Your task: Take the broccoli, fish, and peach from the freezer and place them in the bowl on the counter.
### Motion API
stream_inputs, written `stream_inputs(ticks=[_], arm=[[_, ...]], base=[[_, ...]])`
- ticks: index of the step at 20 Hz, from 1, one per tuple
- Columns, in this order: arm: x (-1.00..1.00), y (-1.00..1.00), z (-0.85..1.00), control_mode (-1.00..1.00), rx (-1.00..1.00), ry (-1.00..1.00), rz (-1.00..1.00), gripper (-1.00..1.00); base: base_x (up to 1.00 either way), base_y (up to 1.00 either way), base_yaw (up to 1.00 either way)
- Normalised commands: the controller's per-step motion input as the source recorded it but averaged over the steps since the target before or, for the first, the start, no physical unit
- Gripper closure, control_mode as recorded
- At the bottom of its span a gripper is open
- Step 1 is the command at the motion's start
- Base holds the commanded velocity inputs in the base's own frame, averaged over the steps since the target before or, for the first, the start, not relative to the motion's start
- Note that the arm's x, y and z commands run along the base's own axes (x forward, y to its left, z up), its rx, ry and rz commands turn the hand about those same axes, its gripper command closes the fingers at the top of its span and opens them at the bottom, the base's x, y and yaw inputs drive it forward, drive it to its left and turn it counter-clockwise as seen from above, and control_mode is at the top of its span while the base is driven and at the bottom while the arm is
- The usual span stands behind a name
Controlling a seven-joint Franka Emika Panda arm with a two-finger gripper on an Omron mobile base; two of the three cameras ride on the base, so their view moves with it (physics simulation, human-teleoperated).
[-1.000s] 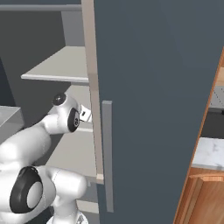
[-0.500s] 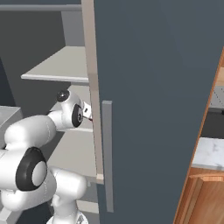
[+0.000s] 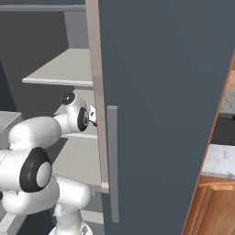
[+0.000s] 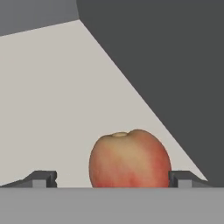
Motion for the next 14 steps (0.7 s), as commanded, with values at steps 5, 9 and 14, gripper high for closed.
stream_inputs(ticks=[5, 9, 14], arm=[[0.01, -0.03, -0.15, -1.00, 0.00, 0.00, 0.00, -1.00], [0.06, 0.00, -0.25, -1.00, 0.00, 0.00, -0.02, -1.00], [0.09, 0.00, -0.28, -1.00, 0.00, 0.00, -0.08, -1.00]], base=[[0.00, 0.00, 0.00], [0.00, 0.00, 0.00], [0.00, 0.00, 0.00]])
